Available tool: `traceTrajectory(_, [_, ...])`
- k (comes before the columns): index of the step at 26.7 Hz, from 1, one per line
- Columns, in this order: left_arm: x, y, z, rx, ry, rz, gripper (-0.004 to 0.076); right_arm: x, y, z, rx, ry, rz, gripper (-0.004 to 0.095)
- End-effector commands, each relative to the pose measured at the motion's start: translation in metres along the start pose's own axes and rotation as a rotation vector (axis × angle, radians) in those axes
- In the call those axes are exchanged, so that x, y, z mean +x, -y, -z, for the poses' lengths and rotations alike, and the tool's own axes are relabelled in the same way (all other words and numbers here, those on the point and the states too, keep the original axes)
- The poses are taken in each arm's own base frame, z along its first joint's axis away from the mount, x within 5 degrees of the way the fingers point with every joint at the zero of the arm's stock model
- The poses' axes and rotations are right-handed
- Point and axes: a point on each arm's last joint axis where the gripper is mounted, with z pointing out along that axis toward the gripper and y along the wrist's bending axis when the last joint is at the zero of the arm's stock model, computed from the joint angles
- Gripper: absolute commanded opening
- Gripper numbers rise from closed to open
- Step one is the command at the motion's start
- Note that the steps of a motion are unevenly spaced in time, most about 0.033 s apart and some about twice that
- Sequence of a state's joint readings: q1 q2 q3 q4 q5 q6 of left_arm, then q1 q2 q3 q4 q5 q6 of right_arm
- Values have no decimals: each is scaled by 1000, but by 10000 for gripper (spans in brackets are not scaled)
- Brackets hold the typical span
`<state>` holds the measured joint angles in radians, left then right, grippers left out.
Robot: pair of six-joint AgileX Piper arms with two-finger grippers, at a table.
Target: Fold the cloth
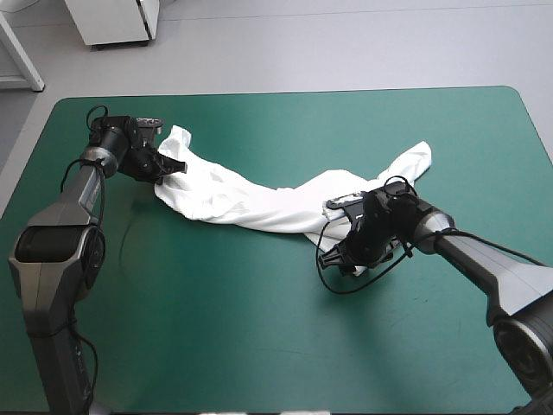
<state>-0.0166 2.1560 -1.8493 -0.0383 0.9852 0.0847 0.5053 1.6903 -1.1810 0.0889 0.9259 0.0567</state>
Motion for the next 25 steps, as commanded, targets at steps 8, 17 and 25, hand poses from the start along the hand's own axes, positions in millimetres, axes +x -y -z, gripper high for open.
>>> traceTrajectory(8, [-10,4,32,21,99,12,-22,-6,-1,-20,-12,-43,-6,359])
traceTrajectory(17, [-9,5,36,28,74,12,-22,-1,0,-25,-2,-118,1,-17])
traceTrajectory(25, [-15,9,131,35,169,-40,-22,-3,-6,88,-9,145,39,-17])
